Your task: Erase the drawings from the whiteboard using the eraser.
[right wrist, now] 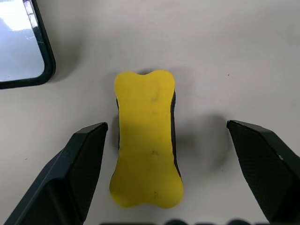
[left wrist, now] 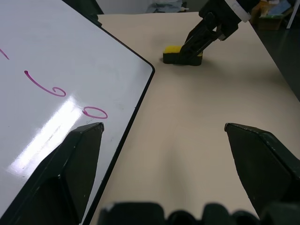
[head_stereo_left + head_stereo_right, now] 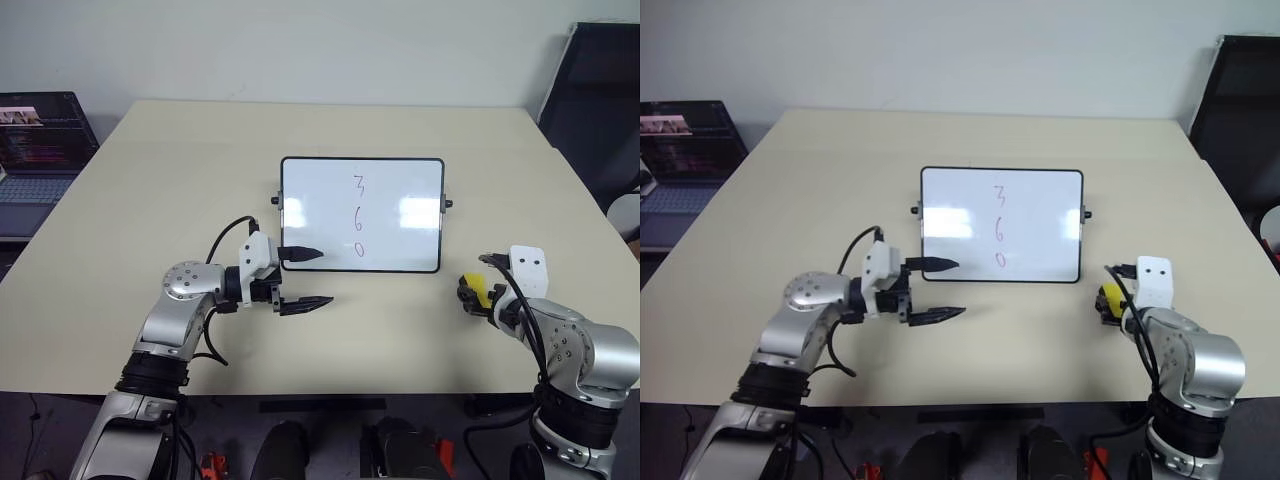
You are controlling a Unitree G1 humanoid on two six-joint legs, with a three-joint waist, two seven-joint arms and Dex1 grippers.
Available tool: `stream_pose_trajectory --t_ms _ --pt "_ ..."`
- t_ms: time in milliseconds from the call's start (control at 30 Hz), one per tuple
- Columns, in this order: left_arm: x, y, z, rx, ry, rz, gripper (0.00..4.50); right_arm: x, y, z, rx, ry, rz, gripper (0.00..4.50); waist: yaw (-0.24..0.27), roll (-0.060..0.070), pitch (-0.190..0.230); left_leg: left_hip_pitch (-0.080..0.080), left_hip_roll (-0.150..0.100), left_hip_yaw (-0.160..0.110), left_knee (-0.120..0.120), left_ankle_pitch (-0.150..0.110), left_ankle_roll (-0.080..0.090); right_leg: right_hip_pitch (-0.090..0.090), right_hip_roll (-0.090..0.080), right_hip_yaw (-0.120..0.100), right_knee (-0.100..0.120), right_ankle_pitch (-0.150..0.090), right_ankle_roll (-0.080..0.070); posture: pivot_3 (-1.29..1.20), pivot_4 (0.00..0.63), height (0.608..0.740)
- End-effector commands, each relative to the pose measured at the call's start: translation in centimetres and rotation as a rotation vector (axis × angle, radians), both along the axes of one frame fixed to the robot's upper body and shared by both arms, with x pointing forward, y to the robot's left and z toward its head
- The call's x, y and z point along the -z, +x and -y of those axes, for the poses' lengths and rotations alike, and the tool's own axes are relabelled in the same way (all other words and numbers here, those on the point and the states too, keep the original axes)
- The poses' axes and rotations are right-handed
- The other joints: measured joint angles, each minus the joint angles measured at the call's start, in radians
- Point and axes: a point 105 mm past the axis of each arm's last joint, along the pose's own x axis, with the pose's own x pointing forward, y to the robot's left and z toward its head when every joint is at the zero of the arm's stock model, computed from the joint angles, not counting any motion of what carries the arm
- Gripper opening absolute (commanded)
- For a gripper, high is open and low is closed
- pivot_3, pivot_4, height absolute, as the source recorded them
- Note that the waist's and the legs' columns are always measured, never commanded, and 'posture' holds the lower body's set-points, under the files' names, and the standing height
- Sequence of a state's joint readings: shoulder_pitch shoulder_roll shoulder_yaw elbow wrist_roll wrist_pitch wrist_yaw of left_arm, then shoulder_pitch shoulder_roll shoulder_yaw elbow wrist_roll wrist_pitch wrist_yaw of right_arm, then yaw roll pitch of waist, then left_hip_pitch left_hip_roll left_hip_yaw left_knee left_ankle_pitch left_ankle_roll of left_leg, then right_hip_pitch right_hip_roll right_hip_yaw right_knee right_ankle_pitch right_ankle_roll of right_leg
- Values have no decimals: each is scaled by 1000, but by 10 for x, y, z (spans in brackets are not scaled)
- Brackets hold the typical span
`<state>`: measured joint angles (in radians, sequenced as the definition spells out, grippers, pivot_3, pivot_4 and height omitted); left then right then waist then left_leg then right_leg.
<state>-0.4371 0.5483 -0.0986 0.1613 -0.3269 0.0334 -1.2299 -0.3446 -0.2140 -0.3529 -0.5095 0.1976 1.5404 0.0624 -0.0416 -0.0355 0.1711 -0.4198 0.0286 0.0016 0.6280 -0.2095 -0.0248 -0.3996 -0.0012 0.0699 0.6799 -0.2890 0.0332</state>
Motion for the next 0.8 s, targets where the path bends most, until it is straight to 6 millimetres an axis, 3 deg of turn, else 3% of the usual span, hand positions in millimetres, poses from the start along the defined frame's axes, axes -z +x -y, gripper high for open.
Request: stream_pose_trajectory --t_ms 33,300,800 --pt "-11 -1 -2 0 2 52 4500 -10 6 3 13 0 51 4474 0 0 0 0 0 0 0 0 0 0 0 0 0 0 0 0 150 740" --pt "-12 -2 -3 -11 5 59 4500 -21 14 0 5 23 73 4302 -3 0 0 -1 0 0 0 0 0 -1 0 0 0 0 0 0 150 740" --pt "-16 1 -2 -13 7 72 4500 -16 8 2 40 57 57 4302 -6 0 0 -5 0 0 0 0 0 -5 0 -1 0 0 0 0 150 740"
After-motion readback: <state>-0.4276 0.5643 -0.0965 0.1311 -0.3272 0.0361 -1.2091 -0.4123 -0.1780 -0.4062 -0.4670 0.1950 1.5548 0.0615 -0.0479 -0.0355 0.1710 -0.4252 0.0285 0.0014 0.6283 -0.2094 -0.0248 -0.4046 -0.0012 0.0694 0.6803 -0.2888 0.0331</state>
